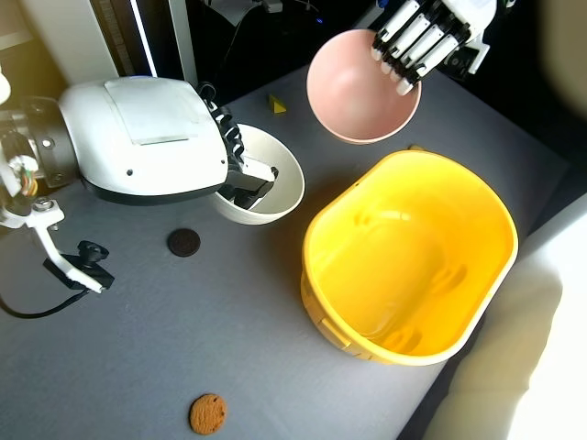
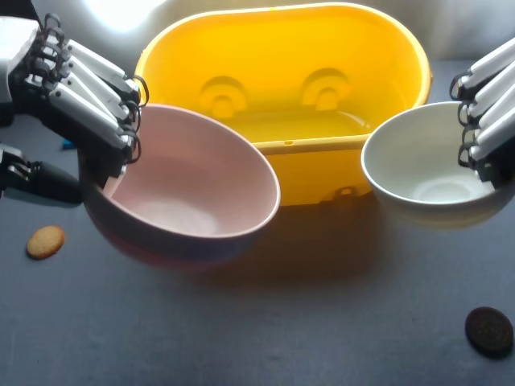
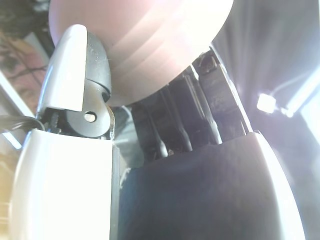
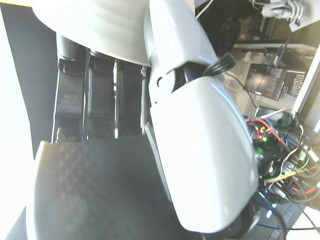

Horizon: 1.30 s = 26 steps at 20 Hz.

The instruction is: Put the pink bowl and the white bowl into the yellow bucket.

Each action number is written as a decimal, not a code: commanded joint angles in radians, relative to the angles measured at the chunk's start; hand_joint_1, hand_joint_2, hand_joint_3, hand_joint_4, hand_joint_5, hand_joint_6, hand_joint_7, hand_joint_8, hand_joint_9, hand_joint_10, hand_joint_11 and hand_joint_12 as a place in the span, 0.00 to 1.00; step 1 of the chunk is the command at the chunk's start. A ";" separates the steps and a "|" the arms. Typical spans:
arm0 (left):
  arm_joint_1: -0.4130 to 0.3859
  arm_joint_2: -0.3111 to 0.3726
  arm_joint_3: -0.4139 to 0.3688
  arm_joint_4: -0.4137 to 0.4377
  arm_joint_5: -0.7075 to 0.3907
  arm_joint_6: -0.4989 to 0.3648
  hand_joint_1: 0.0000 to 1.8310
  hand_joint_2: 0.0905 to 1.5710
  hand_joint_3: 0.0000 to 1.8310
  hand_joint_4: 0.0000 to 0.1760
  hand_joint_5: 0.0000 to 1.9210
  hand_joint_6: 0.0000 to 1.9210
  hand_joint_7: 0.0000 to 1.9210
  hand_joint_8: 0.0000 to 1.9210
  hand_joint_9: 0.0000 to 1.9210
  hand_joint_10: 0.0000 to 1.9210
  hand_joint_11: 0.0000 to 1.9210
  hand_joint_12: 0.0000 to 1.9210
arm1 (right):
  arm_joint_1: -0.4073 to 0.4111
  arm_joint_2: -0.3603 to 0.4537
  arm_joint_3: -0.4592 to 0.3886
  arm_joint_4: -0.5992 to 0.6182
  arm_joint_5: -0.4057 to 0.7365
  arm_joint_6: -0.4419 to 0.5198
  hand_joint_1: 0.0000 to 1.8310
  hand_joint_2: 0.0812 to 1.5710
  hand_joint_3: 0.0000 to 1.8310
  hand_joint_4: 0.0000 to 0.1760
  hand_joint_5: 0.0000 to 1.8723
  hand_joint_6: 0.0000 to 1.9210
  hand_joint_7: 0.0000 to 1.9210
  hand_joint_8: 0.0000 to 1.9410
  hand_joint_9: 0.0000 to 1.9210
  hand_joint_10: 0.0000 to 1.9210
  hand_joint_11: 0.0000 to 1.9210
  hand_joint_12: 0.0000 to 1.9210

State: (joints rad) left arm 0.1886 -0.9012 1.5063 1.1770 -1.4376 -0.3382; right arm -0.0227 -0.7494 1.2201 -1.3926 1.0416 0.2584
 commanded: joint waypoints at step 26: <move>-0.148 -0.261 0.337 -0.163 -0.014 0.004 0.74 0.72 0.00 0.00 0.40 0.68 0.51 0.51 0.44 0.62 0.33 0.56 | 0.151 -0.148 0.184 0.045 -0.048 -0.002 0.75 0.71 0.00 0.00 0.46 0.58 0.50 0.54 0.43 0.68 0.29 0.73</move>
State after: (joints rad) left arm 0.0559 -1.1740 1.8389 1.1320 -1.4017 -0.3363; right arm 0.1196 -0.9100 1.3998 -1.4452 0.9680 0.2611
